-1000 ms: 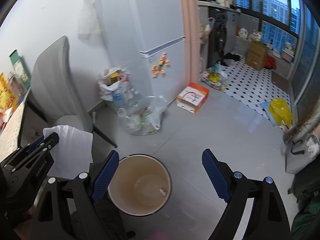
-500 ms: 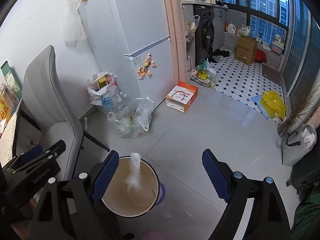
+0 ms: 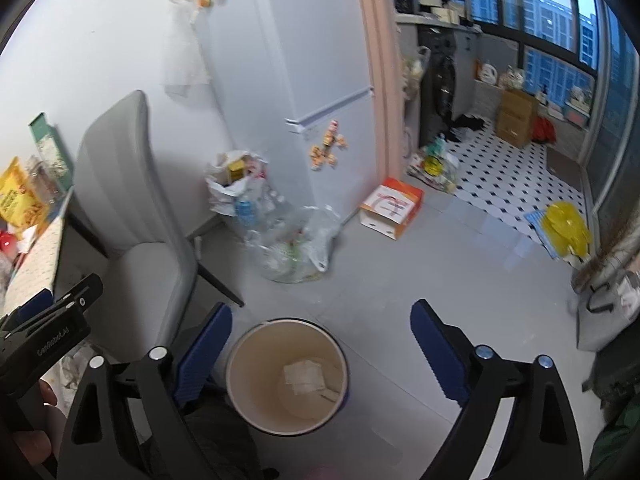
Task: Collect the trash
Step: 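Move both open tools back over the trash pile on the table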
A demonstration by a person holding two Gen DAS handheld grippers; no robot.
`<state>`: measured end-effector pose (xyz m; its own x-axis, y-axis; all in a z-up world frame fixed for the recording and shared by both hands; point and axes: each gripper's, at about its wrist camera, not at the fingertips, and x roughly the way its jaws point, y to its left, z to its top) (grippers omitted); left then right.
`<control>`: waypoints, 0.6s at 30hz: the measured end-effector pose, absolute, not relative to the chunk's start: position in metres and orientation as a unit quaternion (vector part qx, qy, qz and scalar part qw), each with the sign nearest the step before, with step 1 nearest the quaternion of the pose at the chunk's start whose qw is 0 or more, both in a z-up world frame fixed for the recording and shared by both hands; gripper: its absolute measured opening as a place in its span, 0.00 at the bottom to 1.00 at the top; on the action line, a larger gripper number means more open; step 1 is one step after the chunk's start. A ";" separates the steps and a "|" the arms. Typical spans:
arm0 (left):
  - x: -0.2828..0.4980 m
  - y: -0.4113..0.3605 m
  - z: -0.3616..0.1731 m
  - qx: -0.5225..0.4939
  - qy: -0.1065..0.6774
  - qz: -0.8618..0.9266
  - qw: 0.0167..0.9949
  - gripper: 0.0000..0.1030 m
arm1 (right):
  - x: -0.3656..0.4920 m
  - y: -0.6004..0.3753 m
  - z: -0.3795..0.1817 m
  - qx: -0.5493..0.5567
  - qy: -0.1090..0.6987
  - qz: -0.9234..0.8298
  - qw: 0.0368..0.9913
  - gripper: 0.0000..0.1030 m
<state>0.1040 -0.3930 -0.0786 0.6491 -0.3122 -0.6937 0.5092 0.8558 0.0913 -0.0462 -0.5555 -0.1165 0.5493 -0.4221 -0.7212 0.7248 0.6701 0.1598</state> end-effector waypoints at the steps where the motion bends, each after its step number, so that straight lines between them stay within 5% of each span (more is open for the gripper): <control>1: 0.105 -0.382 -0.074 0.134 0.348 -0.222 0.901 0.92 | -0.043 -0.549 -0.112 0.220 0.331 -0.333 0.855 0.89; 18: 0.108 -0.188 -0.022 0.023 0.307 -0.133 0.942 0.94 | 0.008 -0.396 -0.049 0.134 0.304 -0.235 0.914 0.92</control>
